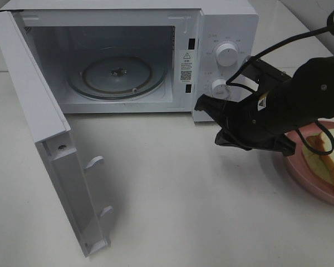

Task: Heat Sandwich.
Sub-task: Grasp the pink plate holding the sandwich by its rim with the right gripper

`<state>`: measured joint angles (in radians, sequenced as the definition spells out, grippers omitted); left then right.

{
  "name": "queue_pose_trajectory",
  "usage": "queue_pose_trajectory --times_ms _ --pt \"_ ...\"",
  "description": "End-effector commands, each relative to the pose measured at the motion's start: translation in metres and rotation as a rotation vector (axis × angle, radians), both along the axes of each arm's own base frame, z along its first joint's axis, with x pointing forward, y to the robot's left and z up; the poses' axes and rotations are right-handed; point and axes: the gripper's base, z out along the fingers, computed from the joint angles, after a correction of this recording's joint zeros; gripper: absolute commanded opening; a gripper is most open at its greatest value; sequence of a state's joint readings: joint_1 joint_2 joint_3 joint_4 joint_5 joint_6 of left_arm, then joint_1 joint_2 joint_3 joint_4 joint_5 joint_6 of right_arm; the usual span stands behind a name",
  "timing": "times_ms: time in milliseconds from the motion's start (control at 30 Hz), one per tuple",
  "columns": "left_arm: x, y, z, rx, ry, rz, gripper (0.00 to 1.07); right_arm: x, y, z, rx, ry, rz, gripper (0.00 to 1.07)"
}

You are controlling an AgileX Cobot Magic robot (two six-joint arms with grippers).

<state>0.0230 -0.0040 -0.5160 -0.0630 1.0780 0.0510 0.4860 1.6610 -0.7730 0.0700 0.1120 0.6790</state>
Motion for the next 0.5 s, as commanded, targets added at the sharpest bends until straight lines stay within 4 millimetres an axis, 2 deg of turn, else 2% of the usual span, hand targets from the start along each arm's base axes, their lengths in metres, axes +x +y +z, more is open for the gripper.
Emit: queue_pose_trajectory --times_ms 33,67,233,500 --pt "-0.003 0.0 0.001 -0.001 -0.03 0.006 1.0 -0.008 -0.006 0.004 -0.143 0.006 0.211 0.05" --pt "-0.003 0.0 0.001 -0.001 -0.03 0.006 1.0 -0.012 -0.008 0.006 -0.197 0.025 0.301 0.06" --pt "-0.003 0.0 0.001 -0.001 -0.03 0.006 1.0 -0.023 -0.015 0.011 -0.304 0.079 0.457 0.09" --pt "-0.003 0.0 0.001 -0.001 -0.03 0.006 1.0 -0.032 -0.027 0.018 -0.425 0.137 0.537 0.14"
